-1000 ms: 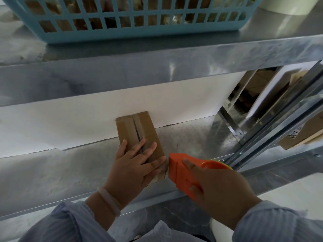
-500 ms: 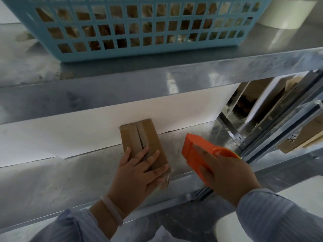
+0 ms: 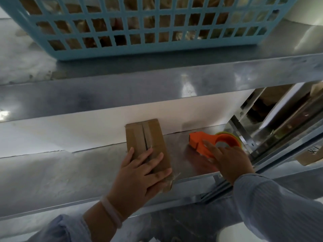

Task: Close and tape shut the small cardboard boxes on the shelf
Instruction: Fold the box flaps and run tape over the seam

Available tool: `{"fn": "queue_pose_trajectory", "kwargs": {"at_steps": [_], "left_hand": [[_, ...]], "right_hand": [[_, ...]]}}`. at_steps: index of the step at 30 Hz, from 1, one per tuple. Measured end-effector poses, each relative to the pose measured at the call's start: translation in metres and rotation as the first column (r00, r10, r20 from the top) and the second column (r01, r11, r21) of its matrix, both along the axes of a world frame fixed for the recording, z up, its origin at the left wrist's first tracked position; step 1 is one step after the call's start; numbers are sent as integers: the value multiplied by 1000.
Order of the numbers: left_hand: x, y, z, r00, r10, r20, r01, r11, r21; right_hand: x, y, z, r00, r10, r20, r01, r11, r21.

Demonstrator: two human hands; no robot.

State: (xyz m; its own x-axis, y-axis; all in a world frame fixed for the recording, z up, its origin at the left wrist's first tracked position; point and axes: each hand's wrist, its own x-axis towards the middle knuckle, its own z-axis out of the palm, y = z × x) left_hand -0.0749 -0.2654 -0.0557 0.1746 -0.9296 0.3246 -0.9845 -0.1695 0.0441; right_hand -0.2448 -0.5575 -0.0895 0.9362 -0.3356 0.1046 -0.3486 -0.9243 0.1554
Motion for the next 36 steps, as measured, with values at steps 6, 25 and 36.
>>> {"fn": "queue_pose_trajectory", "kwargs": {"at_steps": [6,25,36], "left_hand": [[0,0,-1,1000,-3,-2,3,999,-33],[0,0,-1,1000,11,-14,-12,997,-74],[0,0,4,976,83,-201,-89,996,-19]], "right_hand": [[7,17,29,868,-441,231,150,675,723],[7,-2,-12,459,-880,-121,330,42,943],[1,5,31,507,-859,71,489,355,796]]}}
